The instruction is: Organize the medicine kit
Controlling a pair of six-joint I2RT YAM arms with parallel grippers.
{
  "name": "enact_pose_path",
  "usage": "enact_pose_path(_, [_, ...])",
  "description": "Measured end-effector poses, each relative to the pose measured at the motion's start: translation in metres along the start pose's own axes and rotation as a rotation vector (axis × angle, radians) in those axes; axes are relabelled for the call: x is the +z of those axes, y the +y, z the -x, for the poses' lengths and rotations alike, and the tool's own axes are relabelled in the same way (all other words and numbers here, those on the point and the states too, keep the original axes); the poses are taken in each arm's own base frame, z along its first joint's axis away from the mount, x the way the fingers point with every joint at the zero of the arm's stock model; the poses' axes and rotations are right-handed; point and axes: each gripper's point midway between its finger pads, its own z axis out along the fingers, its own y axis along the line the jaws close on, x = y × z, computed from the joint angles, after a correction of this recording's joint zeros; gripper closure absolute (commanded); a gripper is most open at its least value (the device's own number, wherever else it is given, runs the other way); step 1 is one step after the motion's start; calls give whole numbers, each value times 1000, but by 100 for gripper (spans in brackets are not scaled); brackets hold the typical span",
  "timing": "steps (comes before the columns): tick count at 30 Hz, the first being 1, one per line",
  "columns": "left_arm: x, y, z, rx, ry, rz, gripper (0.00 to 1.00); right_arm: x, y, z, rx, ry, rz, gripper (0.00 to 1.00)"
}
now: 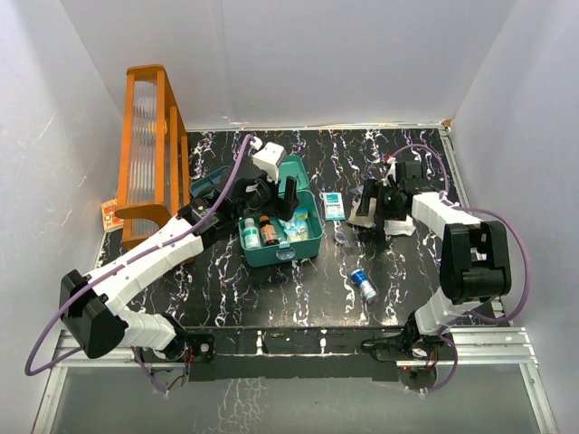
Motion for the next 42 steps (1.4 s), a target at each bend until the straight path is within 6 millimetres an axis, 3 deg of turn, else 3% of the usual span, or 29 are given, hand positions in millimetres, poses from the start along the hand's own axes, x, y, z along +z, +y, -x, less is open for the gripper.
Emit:
enact_pose_path(6, [0, -1, 0, 7, 1, -6, 23, -3, -15, 0, 1, -48, -12, 18])
enact_pose_path(12, [0, 0, 0, 17, 0, -7, 22, 0, -9, 14, -27, -99, 33, 22])
enact_pose_path(18, [-2, 1, 2, 27, -7, -3, 22, 15, -6, 5, -10, -58, 77, 25])
enact_pose_path(29, [-2, 4, 3, 44, -11, 14, 21, 22, -2, -3, 38, -62, 109, 65])
enact_pose_path(37, [-2, 5, 3, 46, -13, 21, 21, 17, 2, 1, 75, -77, 118, 69])
enact_pose_path(42, [-2, 8, 4, 39, -16, 38, 20, 1, 14, 6, 92, -88, 157, 70])
